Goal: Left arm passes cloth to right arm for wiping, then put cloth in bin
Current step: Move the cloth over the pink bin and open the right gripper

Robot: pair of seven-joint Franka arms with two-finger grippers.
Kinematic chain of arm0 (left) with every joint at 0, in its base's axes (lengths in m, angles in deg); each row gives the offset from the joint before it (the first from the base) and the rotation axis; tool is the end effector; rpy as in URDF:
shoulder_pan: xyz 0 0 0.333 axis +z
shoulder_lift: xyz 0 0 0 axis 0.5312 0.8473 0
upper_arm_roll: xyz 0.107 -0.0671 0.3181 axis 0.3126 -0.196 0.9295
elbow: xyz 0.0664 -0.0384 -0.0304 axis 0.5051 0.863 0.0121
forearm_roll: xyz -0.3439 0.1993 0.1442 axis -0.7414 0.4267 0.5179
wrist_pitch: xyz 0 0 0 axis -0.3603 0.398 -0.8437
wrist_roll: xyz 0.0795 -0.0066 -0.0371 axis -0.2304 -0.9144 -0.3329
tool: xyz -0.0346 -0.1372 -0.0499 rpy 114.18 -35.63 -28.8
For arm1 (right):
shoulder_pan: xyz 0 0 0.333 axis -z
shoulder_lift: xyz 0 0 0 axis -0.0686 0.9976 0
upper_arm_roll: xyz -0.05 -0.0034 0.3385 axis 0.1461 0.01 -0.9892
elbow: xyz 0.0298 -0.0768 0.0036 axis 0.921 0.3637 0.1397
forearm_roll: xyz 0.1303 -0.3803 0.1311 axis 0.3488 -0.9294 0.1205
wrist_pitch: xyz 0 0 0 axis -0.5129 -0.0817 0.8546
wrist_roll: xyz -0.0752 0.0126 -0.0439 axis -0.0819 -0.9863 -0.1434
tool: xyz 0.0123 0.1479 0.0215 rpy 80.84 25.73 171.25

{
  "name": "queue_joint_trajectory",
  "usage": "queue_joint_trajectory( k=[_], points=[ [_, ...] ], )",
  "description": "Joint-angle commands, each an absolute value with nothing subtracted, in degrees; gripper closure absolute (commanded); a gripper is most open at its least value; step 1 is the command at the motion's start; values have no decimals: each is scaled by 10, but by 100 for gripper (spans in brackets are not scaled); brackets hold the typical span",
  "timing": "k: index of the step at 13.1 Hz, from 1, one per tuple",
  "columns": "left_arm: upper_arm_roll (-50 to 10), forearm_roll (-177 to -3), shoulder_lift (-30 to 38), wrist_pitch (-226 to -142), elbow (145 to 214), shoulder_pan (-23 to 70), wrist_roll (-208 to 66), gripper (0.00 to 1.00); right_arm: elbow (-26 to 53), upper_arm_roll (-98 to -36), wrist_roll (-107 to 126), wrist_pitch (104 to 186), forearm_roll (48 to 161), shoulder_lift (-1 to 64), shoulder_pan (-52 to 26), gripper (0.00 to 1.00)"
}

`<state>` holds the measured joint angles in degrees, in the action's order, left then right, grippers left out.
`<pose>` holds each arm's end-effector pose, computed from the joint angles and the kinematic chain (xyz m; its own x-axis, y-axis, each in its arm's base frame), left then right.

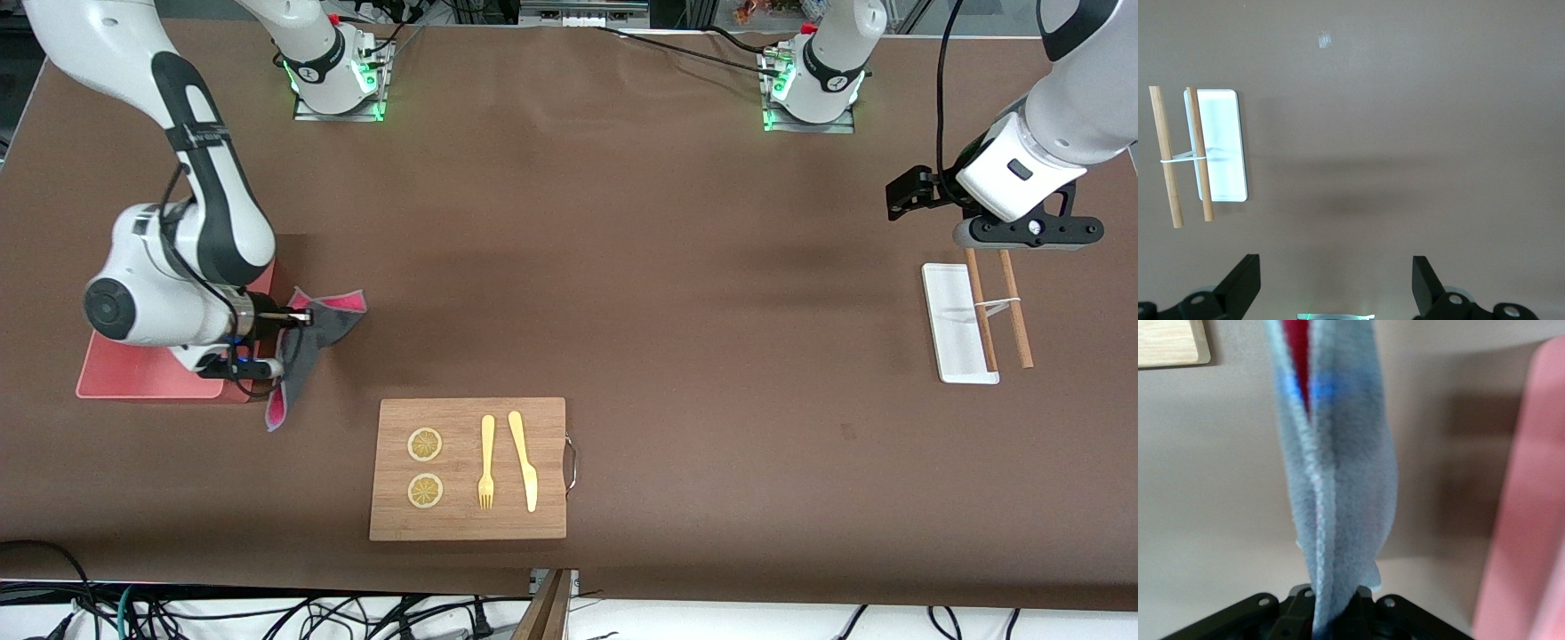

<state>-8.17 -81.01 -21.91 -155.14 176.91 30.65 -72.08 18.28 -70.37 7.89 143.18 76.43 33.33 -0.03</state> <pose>0.5634 -0.0757 0.5519 0.9905 -0.0042 -0.1374 -0.0075 -0.9997 -0.0234 0.6401 0.0366 0.2468 0.9667 0.0293 -0.2543 -0.0019 -0.9926 -0.1215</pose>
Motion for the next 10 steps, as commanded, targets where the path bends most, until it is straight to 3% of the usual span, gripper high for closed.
queue_joint_trajectory(
  k=[1,6,9,10],
  points=[
    [-85,-795,-212,-1547,1755,304,-718,0,207,-694,102,1388,724,257,5,100],
    [-86,-795,-212,-1547,1755,304,-718,0,201,-635,131,1303,685,154,7,100],
    [-89,-795,-212,-1547,1754,303,-719,0,203,-617,188,1297,656,132,19,100],
    [-91,-792,-212,-1547,1754,302,-719,0,203,-610,197,1300,656,133,21,82]
  ],
)
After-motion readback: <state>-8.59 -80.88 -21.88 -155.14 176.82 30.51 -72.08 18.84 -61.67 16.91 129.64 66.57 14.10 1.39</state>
